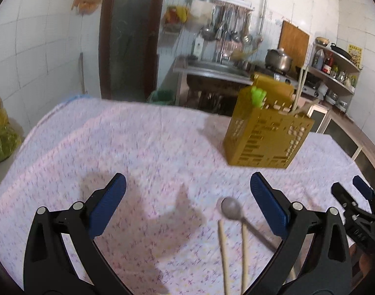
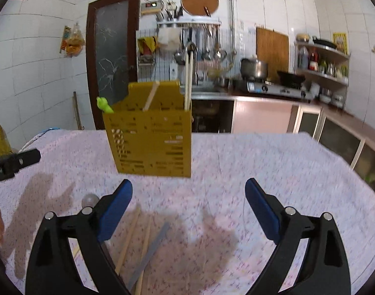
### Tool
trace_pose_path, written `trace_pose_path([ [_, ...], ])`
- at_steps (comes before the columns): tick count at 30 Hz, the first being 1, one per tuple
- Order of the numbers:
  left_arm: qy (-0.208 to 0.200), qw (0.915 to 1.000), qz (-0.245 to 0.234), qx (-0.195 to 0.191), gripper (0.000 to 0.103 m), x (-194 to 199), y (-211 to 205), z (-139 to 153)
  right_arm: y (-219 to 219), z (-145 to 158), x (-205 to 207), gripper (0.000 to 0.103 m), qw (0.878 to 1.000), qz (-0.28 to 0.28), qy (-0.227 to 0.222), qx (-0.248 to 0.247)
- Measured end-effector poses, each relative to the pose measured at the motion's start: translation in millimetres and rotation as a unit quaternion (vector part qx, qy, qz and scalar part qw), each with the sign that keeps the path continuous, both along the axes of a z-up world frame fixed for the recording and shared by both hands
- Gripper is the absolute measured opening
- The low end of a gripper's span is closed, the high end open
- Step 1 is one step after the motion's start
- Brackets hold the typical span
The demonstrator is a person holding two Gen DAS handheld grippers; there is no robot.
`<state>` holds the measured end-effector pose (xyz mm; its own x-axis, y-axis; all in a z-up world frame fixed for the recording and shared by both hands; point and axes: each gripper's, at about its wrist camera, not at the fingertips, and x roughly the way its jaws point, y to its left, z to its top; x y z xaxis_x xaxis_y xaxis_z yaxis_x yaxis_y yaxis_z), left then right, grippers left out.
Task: Organize utensils
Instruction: 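Move both tools back over the spoon and chopsticks on the table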
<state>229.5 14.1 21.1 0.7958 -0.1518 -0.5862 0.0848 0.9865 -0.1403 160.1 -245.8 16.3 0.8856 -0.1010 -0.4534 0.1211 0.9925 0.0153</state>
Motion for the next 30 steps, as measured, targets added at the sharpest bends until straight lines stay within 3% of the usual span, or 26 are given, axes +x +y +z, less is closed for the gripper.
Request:
trace_pose_path([
  [5,0.04,0.9991,0.014,-0.002,0.098,14,6,-31,-7,-13,1,0.091,1.0,-0.005,0.015,0.01],
  [8,0.04,0.9987,0.026,0.018,0.098,15,7,-37,-8,-25,6,0.091,0.999,-0.006,0.037,0.015],
  [22,0.077,0.996,0.003,0.046,0.098,12,-7,-52,23,-38,8,0.091,0.996,-0.004,0.063,-0.061],
  [30,0.107,0.9927,-0.015,0.052,0.098,13,-15,-61,1,-45,12,0.091,0.994,-0.013,0.104,0.018],
])
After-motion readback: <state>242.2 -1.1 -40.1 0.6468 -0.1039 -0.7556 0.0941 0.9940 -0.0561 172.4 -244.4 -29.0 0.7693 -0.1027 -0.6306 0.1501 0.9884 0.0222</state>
